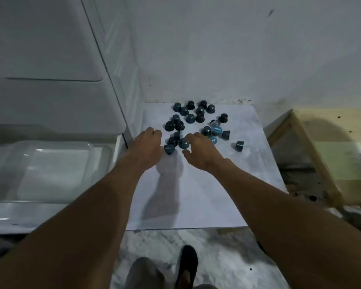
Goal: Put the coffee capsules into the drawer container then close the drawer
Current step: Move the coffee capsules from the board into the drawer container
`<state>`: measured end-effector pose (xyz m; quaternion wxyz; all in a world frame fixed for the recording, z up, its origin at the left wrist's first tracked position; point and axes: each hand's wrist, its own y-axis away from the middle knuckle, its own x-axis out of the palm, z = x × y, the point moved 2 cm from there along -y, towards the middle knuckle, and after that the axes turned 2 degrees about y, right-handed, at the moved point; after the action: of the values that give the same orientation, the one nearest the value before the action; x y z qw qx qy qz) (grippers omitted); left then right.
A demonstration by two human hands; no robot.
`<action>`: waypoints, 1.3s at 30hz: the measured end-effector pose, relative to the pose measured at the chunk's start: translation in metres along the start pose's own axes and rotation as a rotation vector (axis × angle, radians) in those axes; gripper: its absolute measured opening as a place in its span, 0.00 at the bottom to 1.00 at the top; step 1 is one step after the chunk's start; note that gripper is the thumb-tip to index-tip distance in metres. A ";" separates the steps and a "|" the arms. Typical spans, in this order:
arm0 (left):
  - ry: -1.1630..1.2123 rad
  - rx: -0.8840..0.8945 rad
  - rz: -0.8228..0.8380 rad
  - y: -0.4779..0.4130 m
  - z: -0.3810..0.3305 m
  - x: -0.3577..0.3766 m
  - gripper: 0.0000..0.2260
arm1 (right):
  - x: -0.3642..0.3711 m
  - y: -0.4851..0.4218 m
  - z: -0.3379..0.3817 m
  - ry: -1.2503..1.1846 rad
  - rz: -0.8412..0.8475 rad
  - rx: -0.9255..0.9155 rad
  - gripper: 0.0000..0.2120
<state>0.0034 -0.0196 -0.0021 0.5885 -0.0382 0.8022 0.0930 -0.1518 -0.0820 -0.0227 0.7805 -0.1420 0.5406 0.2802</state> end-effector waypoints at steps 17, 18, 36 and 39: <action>-0.021 -0.018 0.108 -0.059 0.042 0.043 0.09 | 0.054 -0.061 0.007 -0.081 0.042 0.034 0.14; -0.029 -0.006 0.115 -0.060 0.044 0.045 0.09 | 0.057 -0.063 0.008 -0.069 0.040 0.035 0.14; -0.023 -0.020 0.088 -0.069 0.041 0.057 0.09 | 0.063 -0.059 -0.001 -0.157 0.072 0.123 0.20; -0.014 -0.053 0.084 -0.070 0.040 0.056 0.09 | 0.065 -0.057 -0.004 -0.173 0.072 0.125 0.20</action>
<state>0.0360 -0.0773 -0.0745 0.5884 -0.0195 0.7962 0.1392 -0.1048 -0.1114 -0.0894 0.8211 -0.0486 0.4922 0.2849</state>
